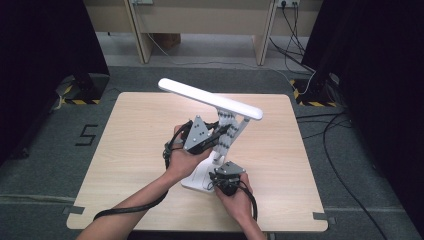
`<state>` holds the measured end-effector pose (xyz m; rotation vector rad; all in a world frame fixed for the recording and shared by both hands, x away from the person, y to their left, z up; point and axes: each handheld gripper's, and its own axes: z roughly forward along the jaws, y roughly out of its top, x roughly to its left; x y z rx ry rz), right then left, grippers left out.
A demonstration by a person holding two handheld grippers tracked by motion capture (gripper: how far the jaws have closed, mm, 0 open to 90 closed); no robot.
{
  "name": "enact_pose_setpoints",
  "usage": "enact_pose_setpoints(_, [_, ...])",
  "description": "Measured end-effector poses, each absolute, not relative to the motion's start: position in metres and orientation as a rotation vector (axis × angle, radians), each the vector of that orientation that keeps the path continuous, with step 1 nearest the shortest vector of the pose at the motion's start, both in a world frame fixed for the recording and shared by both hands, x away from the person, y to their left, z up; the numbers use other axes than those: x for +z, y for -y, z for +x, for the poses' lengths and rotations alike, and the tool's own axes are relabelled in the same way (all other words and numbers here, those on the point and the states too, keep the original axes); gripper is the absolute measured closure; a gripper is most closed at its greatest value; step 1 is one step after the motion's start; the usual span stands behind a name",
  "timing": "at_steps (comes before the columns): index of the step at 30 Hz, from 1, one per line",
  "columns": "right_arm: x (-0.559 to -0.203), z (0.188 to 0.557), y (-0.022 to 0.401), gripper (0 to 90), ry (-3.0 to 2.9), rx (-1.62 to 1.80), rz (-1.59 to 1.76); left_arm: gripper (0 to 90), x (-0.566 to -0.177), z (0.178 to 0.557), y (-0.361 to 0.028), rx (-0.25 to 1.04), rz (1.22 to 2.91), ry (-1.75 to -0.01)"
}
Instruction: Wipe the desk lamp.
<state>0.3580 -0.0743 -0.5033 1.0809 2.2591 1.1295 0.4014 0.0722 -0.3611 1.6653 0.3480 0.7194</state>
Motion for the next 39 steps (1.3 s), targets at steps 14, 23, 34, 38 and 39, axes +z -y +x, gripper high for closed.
enact_pose_setpoints(14, [-0.503,0.358,0.074,74.2,-2.265,1.128,1.083,78.6,-0.356,0.4,-0.067,0.719,1.645,-0.344])
enact_pose_setpoints(23, [-0.503,0.357,0.073,74.7,-2.265,1.13,1.079,78.5,-0.356,0.4,-0.063,0.713,1.656,-0.329])
enact_pose_setpoints(34, [-0.503,0.357,0.073,74.7,-2.265,1.129,1.078,78.4,-0.362,0.402,-0.064,0.721,1.698,-0.312])
enact_pose_setpoints(38, [-0.503,0.357,0.073,74.8,-2.264,1.129,1.075,78.4,-0.366,0.403,-0.063,0.714,1.721,-0.307])
enact_pose_setpoints(39, [-0.503,0.357,0.073,74.8,-2.264,1.129,1.075,78.4,-0.367,0.403,-0.062,0.712,1.729,-0.303])
